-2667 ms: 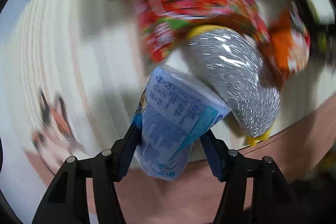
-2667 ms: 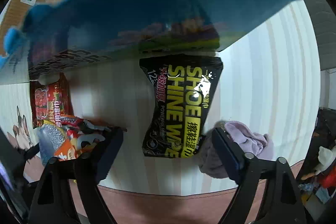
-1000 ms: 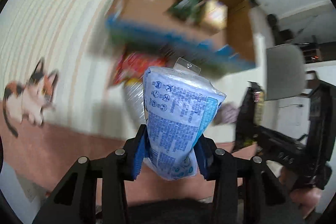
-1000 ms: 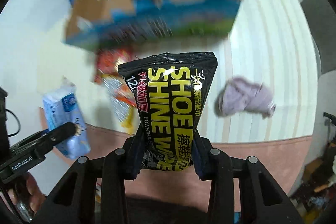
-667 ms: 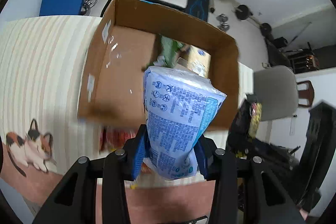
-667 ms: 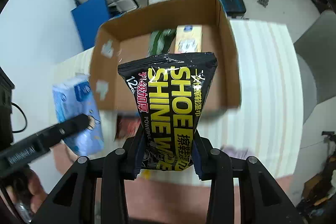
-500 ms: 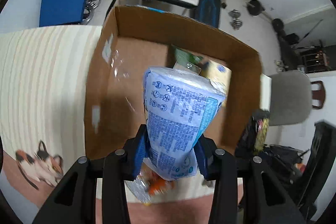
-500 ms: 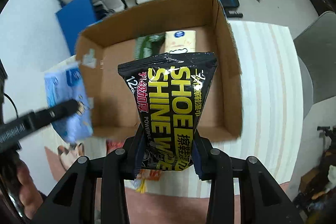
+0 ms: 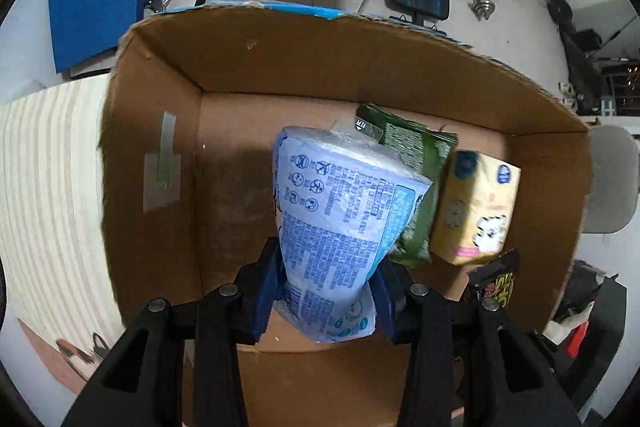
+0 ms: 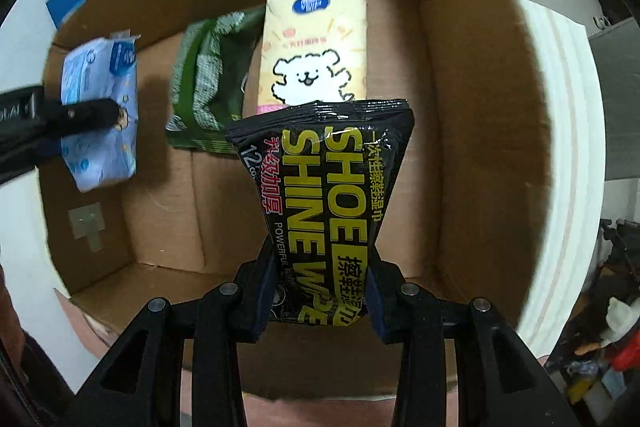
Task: Organize soft objects
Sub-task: 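Carry both packs over the box, lower them in and open both grippers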
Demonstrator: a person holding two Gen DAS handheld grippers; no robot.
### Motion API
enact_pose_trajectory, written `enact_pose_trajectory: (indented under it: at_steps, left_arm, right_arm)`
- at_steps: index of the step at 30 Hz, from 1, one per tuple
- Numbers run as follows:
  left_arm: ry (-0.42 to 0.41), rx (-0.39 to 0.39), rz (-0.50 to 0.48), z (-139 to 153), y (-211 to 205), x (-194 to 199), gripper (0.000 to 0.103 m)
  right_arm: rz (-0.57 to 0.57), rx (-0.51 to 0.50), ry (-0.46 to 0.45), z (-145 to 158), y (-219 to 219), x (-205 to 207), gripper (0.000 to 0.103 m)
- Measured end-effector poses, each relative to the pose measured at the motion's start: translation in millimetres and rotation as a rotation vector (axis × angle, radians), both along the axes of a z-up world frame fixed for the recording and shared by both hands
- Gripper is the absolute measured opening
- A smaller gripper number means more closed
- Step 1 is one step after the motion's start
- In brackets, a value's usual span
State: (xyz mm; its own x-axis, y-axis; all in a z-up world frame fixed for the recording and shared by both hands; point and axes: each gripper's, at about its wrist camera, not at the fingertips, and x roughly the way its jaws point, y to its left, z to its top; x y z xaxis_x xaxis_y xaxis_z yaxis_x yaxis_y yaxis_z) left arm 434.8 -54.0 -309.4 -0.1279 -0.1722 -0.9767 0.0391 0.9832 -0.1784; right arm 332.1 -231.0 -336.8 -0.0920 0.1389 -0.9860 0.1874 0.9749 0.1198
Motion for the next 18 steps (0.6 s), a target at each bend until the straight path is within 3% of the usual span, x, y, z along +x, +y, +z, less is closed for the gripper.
enact_pose_trajectory:
  at_steps: [5, 12, 17, 18]
  left_arm:
    - [0.022, 0.025, -0.025, -16.8, -3.3, 9.9, 0.039]
    - [0.022, 0.046, -0.054, -20.9, -7.4, 17.3, 0.045]
    - [0.017, 0.053, -0.061, -12.5, -7.0, 17.6, 0.049]
    - [0.011, 0.050, -0.058, -8.9, -5.8, 17.7, 0.055]
  right_arm:
    - [0.048, -0.031, 0.054, -34.9, 14.4, 11.4, 0.041]
    - [0.067, -0.072, 0.075, -46.4, 21.3, 20.4, 0.044]
    - [0.053, -0.062, 0.052, -35.3, 21.2, 22.7, 0.067]
    - [0.056, -0.059, 0.049, -32.9, 21.8, 22.8, 0.071]
